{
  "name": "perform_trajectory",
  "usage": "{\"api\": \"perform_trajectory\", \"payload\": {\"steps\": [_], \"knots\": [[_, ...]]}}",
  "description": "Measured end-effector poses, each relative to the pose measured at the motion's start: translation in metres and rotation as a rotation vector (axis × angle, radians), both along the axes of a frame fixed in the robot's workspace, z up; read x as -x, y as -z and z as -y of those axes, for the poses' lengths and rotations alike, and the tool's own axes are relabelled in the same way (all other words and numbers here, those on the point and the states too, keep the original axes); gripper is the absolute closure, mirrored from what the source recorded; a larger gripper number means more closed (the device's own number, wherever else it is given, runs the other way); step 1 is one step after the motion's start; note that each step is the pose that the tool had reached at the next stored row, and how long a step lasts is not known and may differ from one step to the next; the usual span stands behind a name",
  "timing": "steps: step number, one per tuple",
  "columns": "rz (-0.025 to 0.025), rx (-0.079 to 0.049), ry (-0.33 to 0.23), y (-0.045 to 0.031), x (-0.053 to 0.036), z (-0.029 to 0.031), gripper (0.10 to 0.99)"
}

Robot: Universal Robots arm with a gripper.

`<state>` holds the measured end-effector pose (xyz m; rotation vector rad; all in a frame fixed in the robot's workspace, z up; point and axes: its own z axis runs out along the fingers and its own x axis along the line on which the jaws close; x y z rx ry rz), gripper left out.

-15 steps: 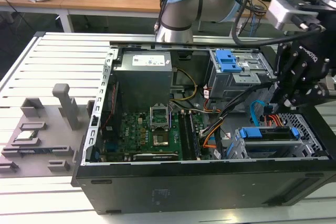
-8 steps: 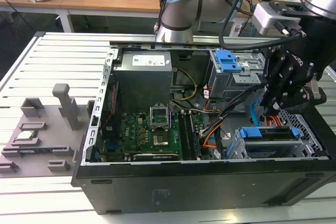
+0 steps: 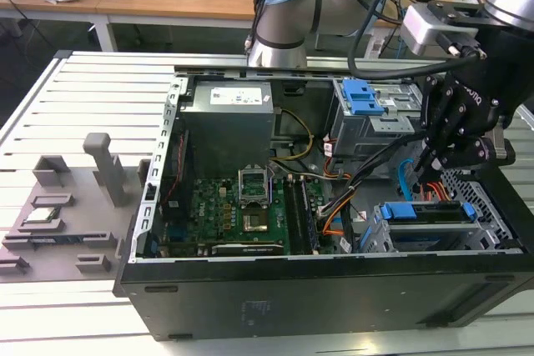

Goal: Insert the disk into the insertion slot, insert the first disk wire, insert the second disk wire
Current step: 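Insert the second disk wire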

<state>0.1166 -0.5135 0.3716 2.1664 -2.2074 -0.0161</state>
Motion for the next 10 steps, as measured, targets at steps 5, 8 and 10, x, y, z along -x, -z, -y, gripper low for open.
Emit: {"api": "perform_trajectory", "payload": {"steps": [5,8,10], "knots": [[0.0,0.0,0.0,0.0001,-0.0009,0.0006,0.925],[-0.0001,0.0,0.0,0.0006,-0.006,0.0017,0.925],[-0.0001,0.0,0.0,0.0015,-0.0076,0.0036,0.925]]}}
